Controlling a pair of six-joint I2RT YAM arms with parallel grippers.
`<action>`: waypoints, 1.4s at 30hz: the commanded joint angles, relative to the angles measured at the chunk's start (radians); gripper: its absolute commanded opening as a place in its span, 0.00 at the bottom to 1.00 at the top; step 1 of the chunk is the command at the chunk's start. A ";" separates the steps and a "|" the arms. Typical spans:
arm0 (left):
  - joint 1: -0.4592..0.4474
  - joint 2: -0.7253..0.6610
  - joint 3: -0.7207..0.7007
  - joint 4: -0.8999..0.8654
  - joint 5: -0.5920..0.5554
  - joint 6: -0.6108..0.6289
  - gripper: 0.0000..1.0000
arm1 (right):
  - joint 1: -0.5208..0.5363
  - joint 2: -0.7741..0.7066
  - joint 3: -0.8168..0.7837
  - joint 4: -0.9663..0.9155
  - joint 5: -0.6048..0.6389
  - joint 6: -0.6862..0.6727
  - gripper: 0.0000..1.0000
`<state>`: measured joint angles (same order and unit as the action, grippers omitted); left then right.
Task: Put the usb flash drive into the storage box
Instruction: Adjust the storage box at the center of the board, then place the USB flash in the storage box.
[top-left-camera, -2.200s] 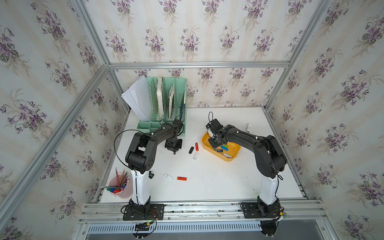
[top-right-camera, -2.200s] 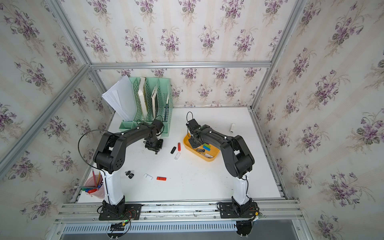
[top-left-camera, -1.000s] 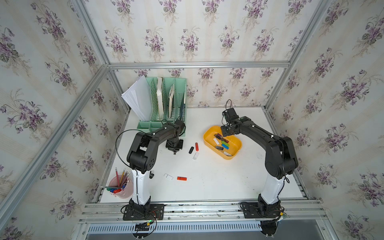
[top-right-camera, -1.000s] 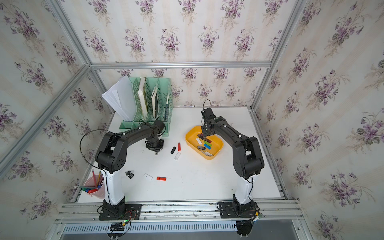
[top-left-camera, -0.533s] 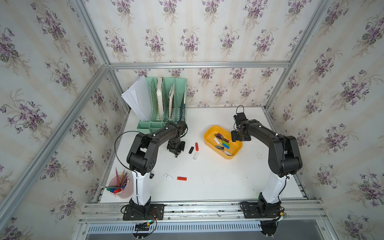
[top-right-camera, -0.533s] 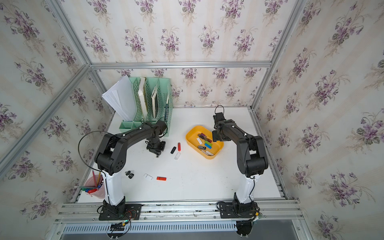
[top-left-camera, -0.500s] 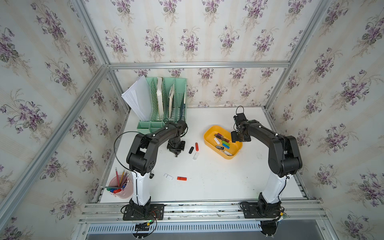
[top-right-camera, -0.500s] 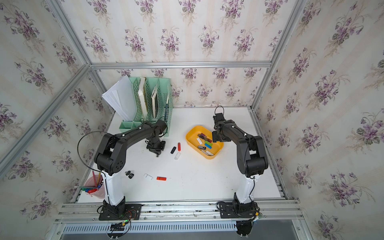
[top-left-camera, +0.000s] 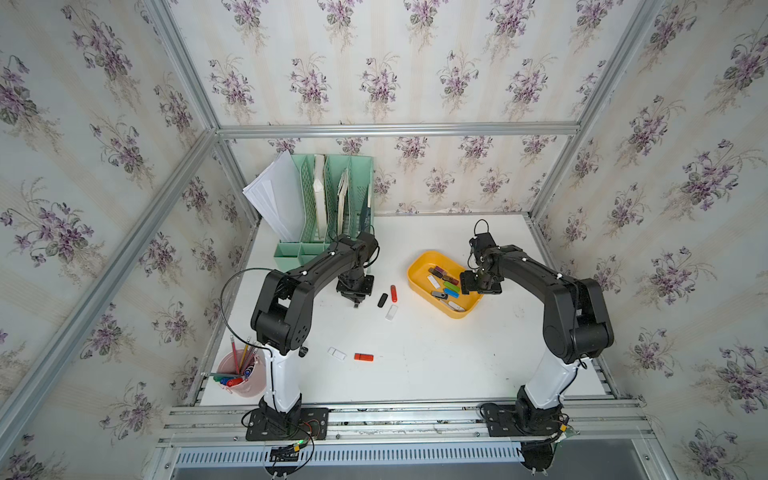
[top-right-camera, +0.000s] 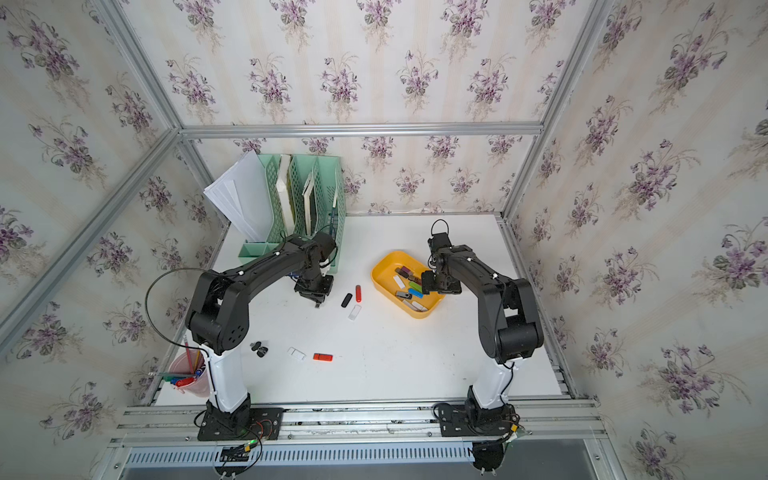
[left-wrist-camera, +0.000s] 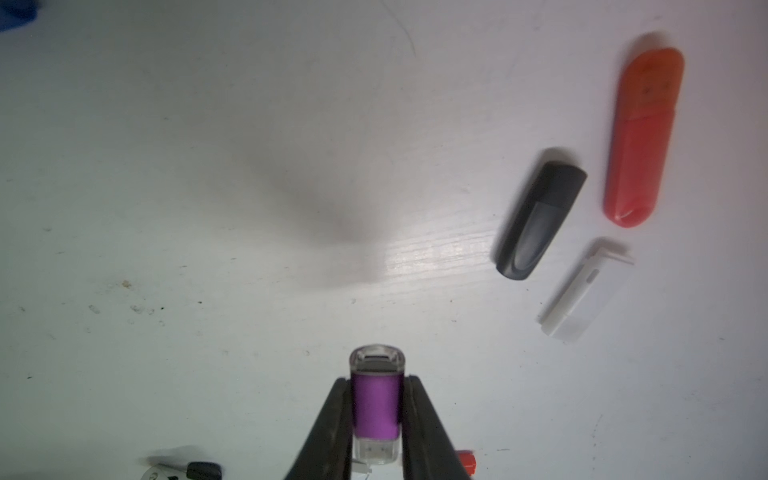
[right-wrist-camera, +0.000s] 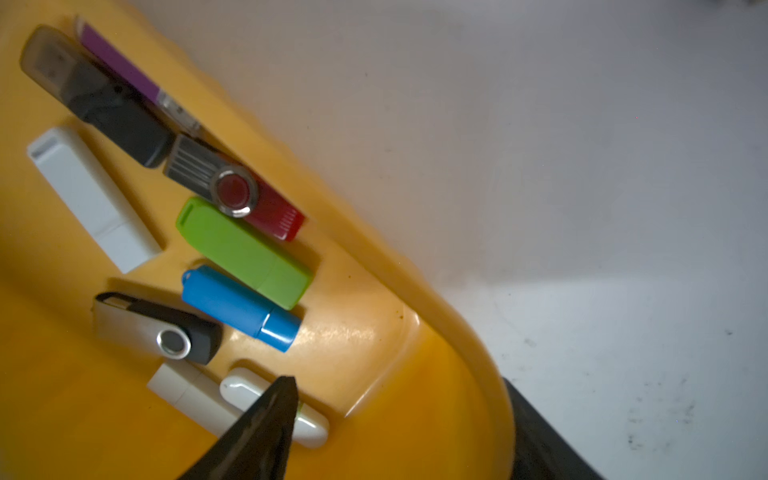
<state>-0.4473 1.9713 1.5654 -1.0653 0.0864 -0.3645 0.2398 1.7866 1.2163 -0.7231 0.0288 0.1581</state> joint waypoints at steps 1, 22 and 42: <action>-0.010 -0.013 0.027 -0.039 0.009 -0.008 0.24 | 0.018 -0.039 -0.022 -0.034 -0.052 0.035 0.77; -0.061 -0.003 0.171 -0.119 0.027 -0.025 0.24 | 0.065 -0.002 0.059 -0.022 0.008 -0.019 0.87; -0.138 0.161 0.515 -0.270 0.031 -0.039 0.24 | 0.175 -0.191 -0.006 -0.040 -0.066 0.132 0.90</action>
<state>-0.5739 2.1014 2.0132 -1.2800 0.1093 -0.3950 0.4137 1.6493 1.2091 -0.7609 -0.0566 0.2131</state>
